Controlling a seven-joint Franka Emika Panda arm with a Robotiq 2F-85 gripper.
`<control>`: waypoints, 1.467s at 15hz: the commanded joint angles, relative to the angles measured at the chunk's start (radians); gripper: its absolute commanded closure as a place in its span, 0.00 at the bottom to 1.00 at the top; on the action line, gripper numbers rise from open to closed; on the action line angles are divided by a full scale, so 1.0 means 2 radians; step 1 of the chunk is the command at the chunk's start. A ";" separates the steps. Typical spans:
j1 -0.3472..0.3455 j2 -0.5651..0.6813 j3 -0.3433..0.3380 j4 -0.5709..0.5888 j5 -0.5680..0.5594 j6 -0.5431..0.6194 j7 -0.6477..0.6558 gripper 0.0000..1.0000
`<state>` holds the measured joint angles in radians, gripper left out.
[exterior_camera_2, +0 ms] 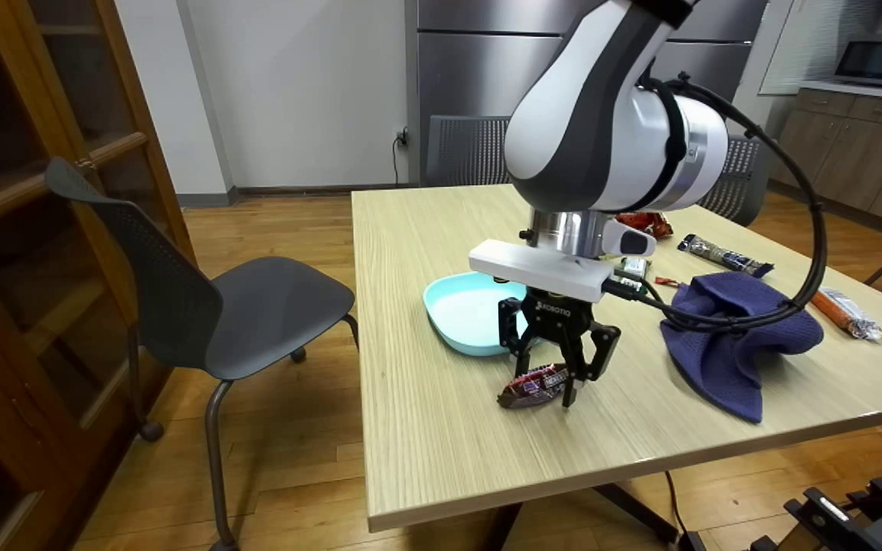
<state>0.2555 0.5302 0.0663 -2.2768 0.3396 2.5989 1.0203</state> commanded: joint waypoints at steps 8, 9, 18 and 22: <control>0.000 -0.002 0.002 0.007 0.000 -0.005 0.012 0.97; 0.001 -0.007 0.003 0.003 0.000 -0.008 0.013 0.97; 0.003 -0.077 -0.005 -0.010 -0.016 -0.066 0.033 0.97; -0.004 -0.074 -0.008 0.030 -0.028 -0.095 0.043 0.97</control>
<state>0.2566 0.3973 0.0558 -2.2684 0.3195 2.4839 1.0602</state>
